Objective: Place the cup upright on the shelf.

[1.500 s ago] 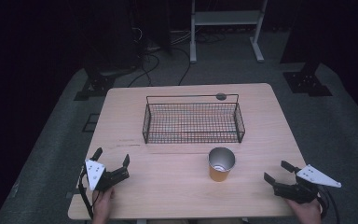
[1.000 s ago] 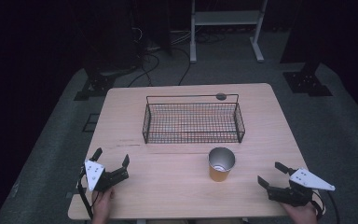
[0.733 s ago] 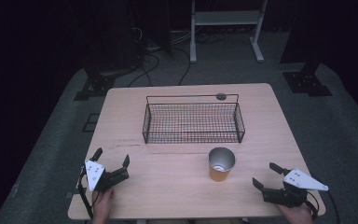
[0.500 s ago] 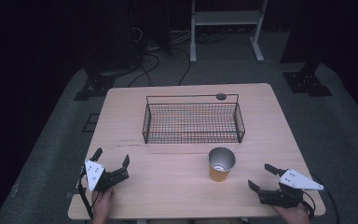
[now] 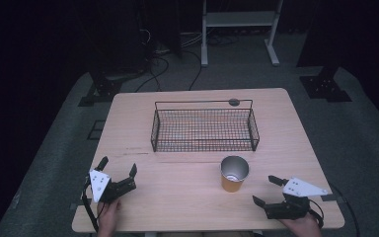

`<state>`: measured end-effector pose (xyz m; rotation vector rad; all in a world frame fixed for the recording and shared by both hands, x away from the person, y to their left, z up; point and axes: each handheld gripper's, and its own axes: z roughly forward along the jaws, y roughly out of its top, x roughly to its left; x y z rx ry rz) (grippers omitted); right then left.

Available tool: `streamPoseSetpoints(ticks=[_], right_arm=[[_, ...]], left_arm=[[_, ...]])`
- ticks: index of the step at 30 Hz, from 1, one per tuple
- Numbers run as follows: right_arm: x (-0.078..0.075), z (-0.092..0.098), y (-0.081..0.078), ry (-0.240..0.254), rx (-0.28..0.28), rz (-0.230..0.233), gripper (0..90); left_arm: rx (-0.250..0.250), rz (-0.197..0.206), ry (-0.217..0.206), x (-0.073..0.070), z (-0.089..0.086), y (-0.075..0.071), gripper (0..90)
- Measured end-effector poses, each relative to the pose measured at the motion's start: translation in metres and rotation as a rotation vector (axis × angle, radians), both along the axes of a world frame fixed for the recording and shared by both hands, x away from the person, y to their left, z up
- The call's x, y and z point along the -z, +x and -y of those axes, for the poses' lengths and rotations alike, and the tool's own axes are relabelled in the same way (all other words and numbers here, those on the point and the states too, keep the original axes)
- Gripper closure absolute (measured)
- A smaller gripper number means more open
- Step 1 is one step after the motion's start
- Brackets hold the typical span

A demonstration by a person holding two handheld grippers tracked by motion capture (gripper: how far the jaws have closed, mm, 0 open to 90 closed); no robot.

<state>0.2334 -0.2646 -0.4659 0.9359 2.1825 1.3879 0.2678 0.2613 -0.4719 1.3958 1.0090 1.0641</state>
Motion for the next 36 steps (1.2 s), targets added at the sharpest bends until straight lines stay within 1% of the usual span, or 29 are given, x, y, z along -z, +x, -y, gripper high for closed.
streamPoseSetpoints(ticks=[2,4,5,6,7,10,11,17,22,24,25,36], right_arm=[[0.000,-0.006,0.004,-0.004,-0.027,-0.010,7.1],[-0.001,-0.008,0.005,-0.004,-0.033,-0.017,5.6],[-0.002,-0.012,0.008,-0.007,-0.038,-0.016,2.4],[-0.002,-0.012,0.008,-0.007,-0.038,-0.016,2.4],[-0.003,-0.015,0.010,0.000,-0.054,-0.022,2.3],[-0.003,-0.020,0.012,-0.008,-0.064,-0.023,2.0],[-0.004,-0.024,0.014,-0.013,-0.077,-0.025,1.7],[-0.008,-0.035,0.020,-0.017,-0.089,-0.015,0.3],[-0.010,-0.043,0.025,-0.026,-0.100,-0.019,0.2],[-0.011,-0.044,0.026,-0.025,-0.098,-0.013,0.2],[-0.012,-0.046,0.028,-0.012,-0.097,-0.004,0.2],[-0.017,-0.061,0.040,-0.016,-0.100,0.010,0.1]], left_arm=[[0.001,0.001,-0.003,0.000,0.000,0.000,0.0],[0.001,0.001,-0.004,0.000,0.000,0.000,0.0],[0.001,0.000,-0.001,0.000,0.000,0.000,0.0],[0.001,0.000,-0.001,0.000,0.000,0.000,0.0],[0.001,0.000,-0.001,0.000,0.000,0.000,0.0],[0.001,0.001,-0.003,0.000,0.000,0.000,0.0],[0.001,0.001,-0.004,0.000,0.000,0.000,0.0],[0.002,0.001,-0.005,0.000,0.000,0.000,0.0],[0.003,0.002,-0.007,0.000,-0.001,0.000,0.0],[0.002,0.002,-0.007,0.000,-0.001,0.000,0.0],[0.002,0.001,-0.007,0.000,0.000,0.000,0.0],[0.002,0.001,-0.006,0.000,0.000,0.000,0.0]])
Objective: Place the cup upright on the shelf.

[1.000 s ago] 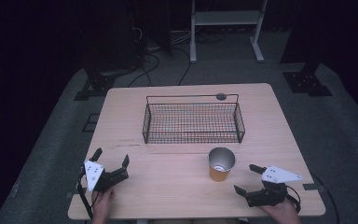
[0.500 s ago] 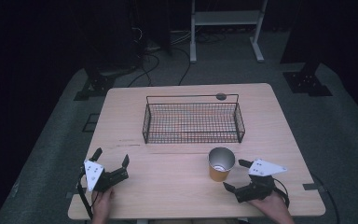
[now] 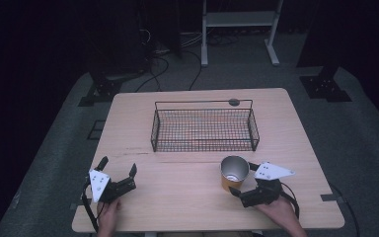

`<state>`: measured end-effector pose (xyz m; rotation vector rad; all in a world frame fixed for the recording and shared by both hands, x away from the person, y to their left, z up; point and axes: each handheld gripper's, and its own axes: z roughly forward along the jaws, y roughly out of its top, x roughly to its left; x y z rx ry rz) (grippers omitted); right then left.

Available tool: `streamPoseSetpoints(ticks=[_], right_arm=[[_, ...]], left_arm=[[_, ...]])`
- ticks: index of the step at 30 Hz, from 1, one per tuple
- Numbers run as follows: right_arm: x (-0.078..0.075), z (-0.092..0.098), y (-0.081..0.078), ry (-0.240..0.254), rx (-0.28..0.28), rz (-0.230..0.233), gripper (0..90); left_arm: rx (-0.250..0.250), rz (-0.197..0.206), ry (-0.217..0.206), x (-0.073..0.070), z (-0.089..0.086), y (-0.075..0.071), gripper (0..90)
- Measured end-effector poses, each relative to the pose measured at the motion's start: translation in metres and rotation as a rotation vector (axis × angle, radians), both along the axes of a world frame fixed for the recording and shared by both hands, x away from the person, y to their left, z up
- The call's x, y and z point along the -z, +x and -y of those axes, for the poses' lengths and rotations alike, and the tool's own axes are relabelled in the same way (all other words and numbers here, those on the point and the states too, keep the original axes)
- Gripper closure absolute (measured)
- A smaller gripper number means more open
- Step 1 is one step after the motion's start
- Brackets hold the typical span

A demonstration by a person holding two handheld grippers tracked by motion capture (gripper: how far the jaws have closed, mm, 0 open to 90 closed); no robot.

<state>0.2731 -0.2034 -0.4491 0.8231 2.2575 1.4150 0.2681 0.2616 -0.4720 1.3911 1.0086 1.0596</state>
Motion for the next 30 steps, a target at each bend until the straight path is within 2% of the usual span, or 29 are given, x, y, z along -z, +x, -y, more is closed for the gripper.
streamPoseSetpoints(ticks=[14,18,19,20,30], right_arm=[[-0.003,-0.015,0.016,0.022,0.016,0.011,0.2],[-0.005,-0.017,0.017,0.011,0.022,0.015,0.3],[-0.006,-0.018,0.017,0.017,0.015,0.017,7.6],[-0.006,-0.018,0.017,0.020,0.010,0.018,8.9],[-0.006,-0.016,0.020,0.038,0.009,0.015,11.4]], left_arm=[[0.001,0.000,-0.003,0.000,0.000,0.000,0.0],[0.002,0.000,-0.001,0.000,0.000,0.000,0.0],[0.002,0.000,-0.001,0.000,0.000,0.000,0.0],[0.003,0.000,0.000,0.000,0.000,0.000,0.0],[0.003,-0.001,0.003,0.000,0.000,0.000,0.0]])
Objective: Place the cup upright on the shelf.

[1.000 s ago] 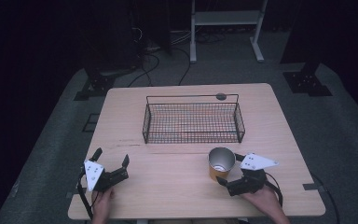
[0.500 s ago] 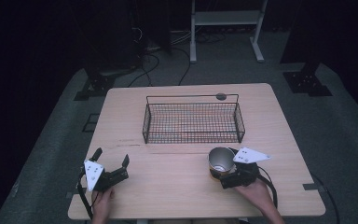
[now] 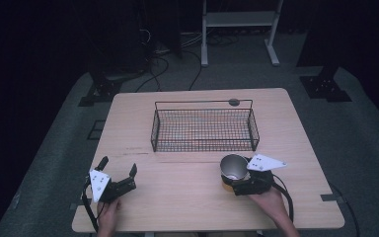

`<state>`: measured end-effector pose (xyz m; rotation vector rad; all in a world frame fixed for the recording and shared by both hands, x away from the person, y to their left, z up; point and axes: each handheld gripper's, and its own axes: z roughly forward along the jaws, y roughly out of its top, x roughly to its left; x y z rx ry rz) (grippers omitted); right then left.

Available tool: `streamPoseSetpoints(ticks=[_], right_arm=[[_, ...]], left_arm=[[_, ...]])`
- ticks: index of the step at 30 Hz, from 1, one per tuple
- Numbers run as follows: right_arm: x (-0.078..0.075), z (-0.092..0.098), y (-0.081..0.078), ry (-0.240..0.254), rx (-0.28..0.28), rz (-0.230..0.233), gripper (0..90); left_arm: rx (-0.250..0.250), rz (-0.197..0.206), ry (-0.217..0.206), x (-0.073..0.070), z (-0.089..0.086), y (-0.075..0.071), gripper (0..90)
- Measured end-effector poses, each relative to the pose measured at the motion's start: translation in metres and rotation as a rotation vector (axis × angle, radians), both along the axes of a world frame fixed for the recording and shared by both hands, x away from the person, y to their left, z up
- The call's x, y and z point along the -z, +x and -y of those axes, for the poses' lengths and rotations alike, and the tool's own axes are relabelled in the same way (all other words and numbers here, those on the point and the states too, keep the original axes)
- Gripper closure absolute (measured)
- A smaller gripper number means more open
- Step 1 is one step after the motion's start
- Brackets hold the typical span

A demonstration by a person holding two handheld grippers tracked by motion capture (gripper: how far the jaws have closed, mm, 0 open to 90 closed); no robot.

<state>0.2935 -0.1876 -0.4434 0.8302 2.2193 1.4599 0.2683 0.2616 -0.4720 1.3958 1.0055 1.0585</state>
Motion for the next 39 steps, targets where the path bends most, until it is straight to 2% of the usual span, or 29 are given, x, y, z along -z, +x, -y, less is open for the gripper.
streamPoseSetpoints(ticks=[6,10,14,17,20,28,31,39], right_arm=[[-0.002,0.004,0.003,0.004,0.007,-0.010,11.7],[-0.005,0.008,0.006,0.032,0.008,-0.018,11.7],[-0.014,0.008,0.010,0.029,0.002,-0.012,11.8],[-0.022,0.009,0.012,0.067,-0.015,-0.020,11.8],[-0.029,0.010,0.016,0.079,-0.011,-0.010,11.7],[-0.043,0.013,0.028,0.117,-0.018,-0.022,11.7],[-0.052,0.014,0.032,0.113,-0.013,-0.005,11.7],[-0.062,0.012,0.046,0.098,-0.013,0.003,11.7]], left_arm=[[0.000,0.001,-0.002,0.000,0.000,0.000,0.0],[-0.001,0.000,0.000,0.000,0.000,0.000,0.0],[-0.002,0.001,-0.004,0.000,0.000,0.000,0.0],[-0.002,0.001,-0.004,0.000,0.000,0.000,0.0],[-0.001,0.002,-0.001,0.000,0.000,0.000,0.0],[-0.002,0.001,-0.006,0.000,0.000,0.000,0.0],[-0.005,0.001,-0.007,0.000,0.000,0.000,0.0],[-0.006,0.001,-0.011,0.000,-0.001,0.000,0.0]])
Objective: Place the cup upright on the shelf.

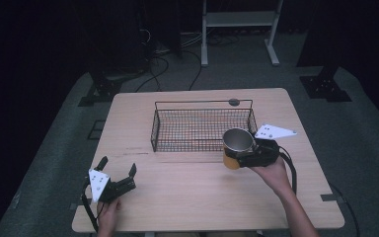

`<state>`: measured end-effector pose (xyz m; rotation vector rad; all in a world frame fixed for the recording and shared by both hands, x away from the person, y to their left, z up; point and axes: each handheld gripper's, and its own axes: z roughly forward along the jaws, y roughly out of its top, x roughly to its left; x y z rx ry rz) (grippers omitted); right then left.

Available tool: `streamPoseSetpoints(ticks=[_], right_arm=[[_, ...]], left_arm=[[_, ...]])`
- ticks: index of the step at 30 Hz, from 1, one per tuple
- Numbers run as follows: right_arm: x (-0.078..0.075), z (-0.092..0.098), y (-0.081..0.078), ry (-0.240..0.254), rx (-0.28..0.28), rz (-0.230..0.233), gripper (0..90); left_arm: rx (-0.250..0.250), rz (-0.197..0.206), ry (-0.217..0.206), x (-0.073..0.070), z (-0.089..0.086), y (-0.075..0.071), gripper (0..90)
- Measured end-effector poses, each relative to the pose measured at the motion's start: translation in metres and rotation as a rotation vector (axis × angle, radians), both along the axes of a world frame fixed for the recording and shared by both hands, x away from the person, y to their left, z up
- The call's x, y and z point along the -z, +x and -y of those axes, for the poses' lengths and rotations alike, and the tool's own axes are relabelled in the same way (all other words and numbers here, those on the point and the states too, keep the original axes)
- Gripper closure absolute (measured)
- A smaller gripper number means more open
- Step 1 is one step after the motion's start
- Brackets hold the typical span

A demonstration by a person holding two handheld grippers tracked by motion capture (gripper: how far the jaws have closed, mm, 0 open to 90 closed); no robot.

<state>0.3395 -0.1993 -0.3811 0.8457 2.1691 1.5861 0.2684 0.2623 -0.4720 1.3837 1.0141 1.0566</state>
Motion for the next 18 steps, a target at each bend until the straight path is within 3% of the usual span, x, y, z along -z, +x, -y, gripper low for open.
streamPoseSetpoints(ticks=[4,18], right_arm=[[-0.006,0.001,0.008,0.025,0.004,-0.003,11.7],[-0.021,-0.006,0.033,0.009,0.008,-0.009,11.8]], left_arm=[[-0.001,-0.001,-0.003,0.000,0.000,0.000,0.0],[-0.003,-0.002,-0.001,0.000,0.000,0.000,0.0]])
